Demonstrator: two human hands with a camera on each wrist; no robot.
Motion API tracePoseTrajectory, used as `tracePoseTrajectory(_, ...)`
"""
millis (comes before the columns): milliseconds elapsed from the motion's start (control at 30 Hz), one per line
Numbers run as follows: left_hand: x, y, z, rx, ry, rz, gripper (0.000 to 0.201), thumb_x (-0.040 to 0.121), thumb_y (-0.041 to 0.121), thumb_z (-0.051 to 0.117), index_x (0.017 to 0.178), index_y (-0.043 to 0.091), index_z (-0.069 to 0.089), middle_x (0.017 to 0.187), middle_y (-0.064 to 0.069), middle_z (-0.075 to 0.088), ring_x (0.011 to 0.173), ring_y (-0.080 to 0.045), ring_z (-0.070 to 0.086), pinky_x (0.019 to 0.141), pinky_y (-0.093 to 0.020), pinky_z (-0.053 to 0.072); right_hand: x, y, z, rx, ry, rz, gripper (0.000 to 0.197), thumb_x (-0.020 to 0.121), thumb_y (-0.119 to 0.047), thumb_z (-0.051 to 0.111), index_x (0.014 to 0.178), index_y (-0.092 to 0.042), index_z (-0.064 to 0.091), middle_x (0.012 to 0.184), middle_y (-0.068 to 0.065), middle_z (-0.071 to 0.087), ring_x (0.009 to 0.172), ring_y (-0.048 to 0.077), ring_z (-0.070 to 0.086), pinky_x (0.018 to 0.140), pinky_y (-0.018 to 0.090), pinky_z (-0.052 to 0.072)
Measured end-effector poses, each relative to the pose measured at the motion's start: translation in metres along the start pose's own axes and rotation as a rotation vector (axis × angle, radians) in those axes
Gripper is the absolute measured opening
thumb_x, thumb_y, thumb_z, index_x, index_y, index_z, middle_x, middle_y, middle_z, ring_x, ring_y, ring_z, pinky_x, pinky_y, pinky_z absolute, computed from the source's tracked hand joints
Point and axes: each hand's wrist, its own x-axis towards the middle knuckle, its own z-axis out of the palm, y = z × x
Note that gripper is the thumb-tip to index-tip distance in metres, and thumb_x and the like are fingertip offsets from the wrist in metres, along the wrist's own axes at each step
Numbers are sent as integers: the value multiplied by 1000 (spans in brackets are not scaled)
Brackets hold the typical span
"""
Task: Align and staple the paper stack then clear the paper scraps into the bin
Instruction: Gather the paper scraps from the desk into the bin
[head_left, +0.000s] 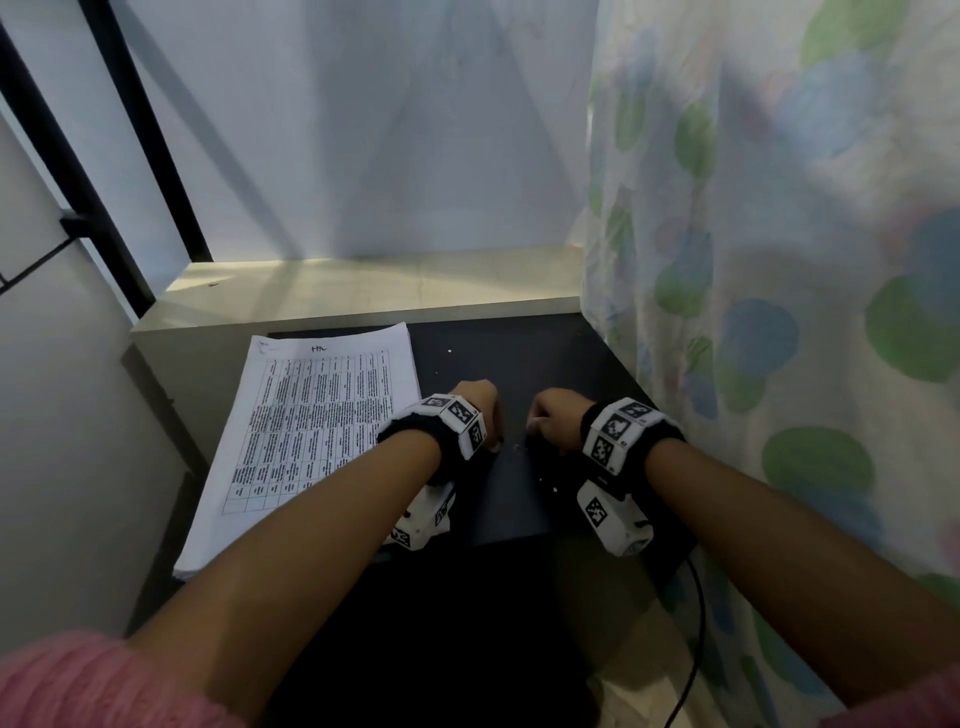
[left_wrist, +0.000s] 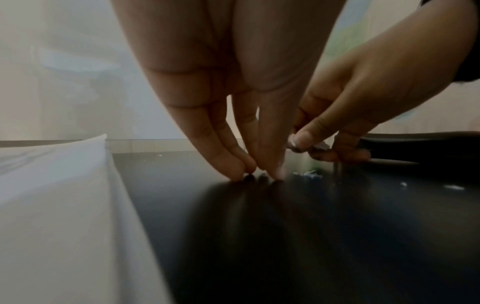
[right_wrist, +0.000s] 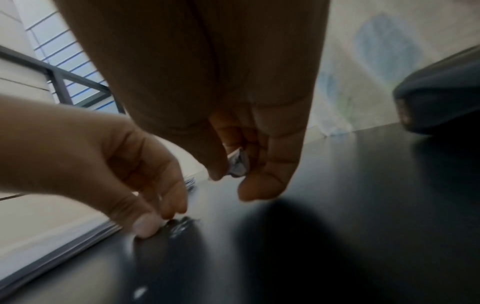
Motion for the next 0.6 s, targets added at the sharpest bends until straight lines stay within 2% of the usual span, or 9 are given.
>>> tracePoseTrajectory(67,-1,2,-2,-42,2,28,37,74,23,77,107,8,71,113,-12,70,107,-28,66,87,-30,53,-4,9,-4,46,39,9,18,95,-12,46,99,-11,64,97,7,57,86,24,55,80,29,47)
tracePoseTrajectory(167,-1,5,-3,-52,-9,51,36,76,24,76,108,8,72,114,-10,69,108,-28,65,86,-28,51,-6,16,-4,51,42,39,20,95,-13,47,102,-10,65,94,3,54,83,19,52,78,28,46)
tracePoseTrajectory(233,-3,10,-5,-75,-9,71,32,77,23,75,107,11,72,115,-7,70,107,-26,66,81,-24,49,-6,16,-3,45,42,45,20,95,-13,48,101,-8,67,93,5,56,82,19,53,79,29,47)
tracePoseTrajectory(333,-4,14,-2,-95,-43,130,24,74,15,77,98,13,75,106,-8,74,93,-22,69,74,-21,49,-6,16,0,43,41,41,26,94,-13,49,108,-3,68,105,11,67,83,22,57,81,31,49)
tracePoseTrajectory(400,-5,16,-2,-110,-53,154,22,71,14,79,92,13,76,101,-9,76,81,-17,66,73,-21,50,-7,14,0,55,47,45,26,94,-12,49,110,-3,68,115,13,68,93,27,65,85,32,50)
tracePoseTrajectory(433,-6,18,-2,-103,-63,152,22,71,14,80,92,12,76,101,-9,75,80,-17,65,73,-21,49,-7,14,1,60,48,51,26,94,-12,48,110,-4,68,117,14,68,96,29,65,86,32,50)
tracePoseTrajectory(533,-5,24,-3,-55,-63,147,25,74,14,77,98,8,74,105,-11,73,96,-25,68,77,-24,50,-4,14,2,73,57,70,26,94,-14,49,110,-4,67,117,14,67,83,23,57,86,32,50)
tracePoseTrajectory(600,-5,30,-3,-9,-58,123,26,76,14,75,101,8,74,109,-12,72,102,-27,68,82,-28,52,-3,13,3,77,59,87,27,95,-16,49,111,-3,66,118,16,67,84,24,57,86,33,50)
